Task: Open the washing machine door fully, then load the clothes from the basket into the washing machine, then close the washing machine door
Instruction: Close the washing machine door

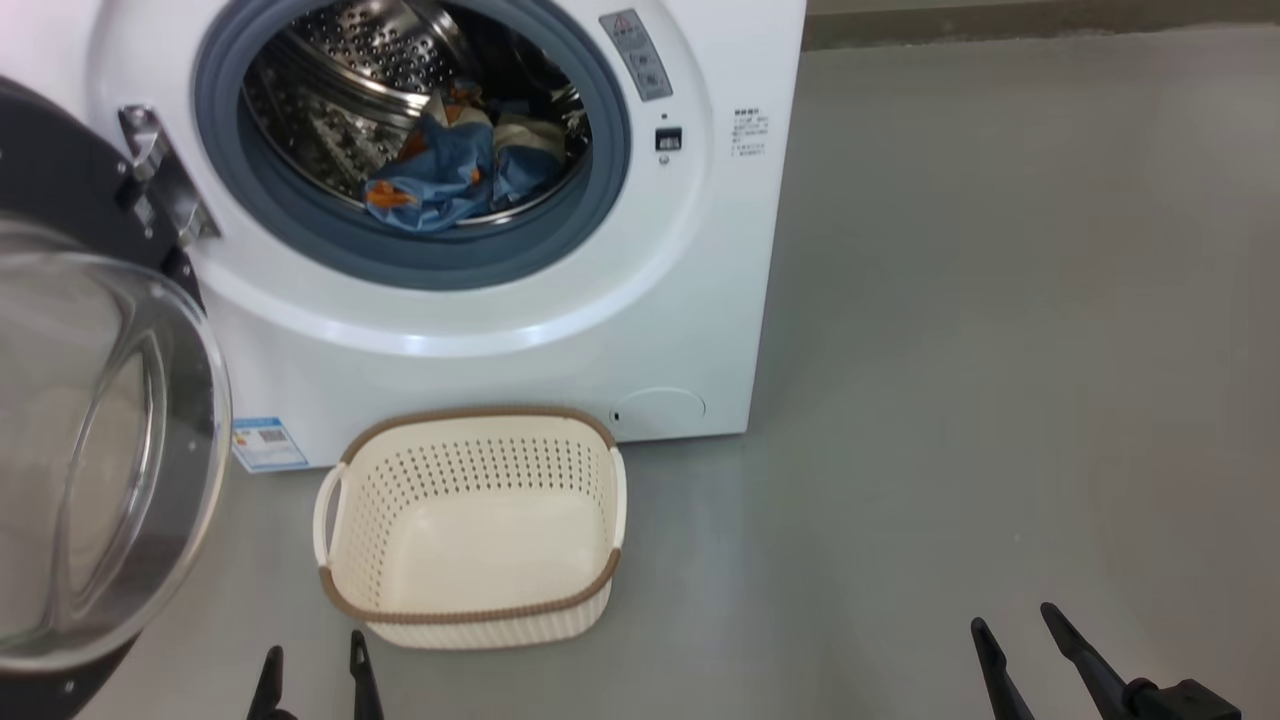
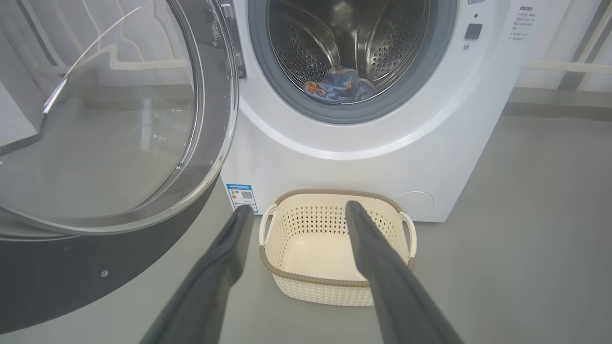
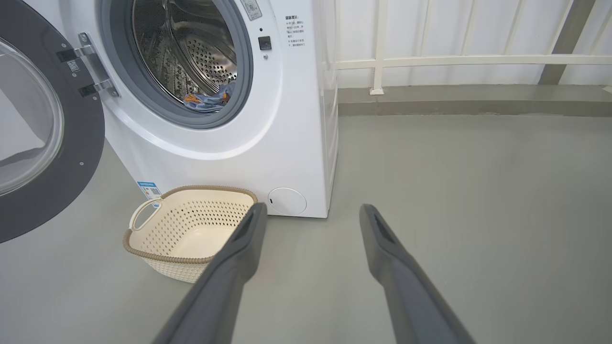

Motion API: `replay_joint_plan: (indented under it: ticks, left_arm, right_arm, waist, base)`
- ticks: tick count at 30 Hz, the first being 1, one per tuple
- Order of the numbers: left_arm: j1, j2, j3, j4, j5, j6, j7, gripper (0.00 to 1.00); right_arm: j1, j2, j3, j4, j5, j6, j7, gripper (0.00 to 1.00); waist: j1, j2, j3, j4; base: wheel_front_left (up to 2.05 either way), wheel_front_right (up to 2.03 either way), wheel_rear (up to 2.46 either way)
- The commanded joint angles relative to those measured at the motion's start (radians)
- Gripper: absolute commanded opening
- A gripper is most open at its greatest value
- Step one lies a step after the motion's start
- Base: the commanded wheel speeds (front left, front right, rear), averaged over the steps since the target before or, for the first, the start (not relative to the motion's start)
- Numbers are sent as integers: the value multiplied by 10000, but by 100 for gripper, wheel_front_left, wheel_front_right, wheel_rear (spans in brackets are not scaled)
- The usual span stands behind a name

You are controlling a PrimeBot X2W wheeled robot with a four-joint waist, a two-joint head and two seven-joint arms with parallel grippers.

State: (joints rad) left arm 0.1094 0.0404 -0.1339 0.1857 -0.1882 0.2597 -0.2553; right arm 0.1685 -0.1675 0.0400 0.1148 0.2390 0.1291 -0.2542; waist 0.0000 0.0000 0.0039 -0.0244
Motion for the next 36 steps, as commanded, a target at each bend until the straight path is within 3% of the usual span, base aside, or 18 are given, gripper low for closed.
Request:
replay_joint_plan:
  ticks: [1,23,31,36]
  left_arm:
    - [-263,99,311,-184,93,59,-65,100]
    - [-325,99,200,-414,88,79,-65,100]
    - [-328,99,256,-641,144,118,-65,100]
    - [-282,99,271,-799,150,173,-65,100]
  right_arm:
    - [-236,-153,168,-250,-56,16,-76,100]
    - [-287,-107,131,-258,-46,16,-76,100]
    - [-427,-271,146,-362,-81,16,-76,100]
    - [-671,-518,191,-477,-100,16,-76,100]
  waist:
    - [0,0,30,10]
    - [0,0,110,201]
    - [0,0,175,859]
    - [0,0,212,1686]
  base:
    - [-136,136,0]
    - [-28,28,0]
    - [0,0,0]
    - [0,0,0]
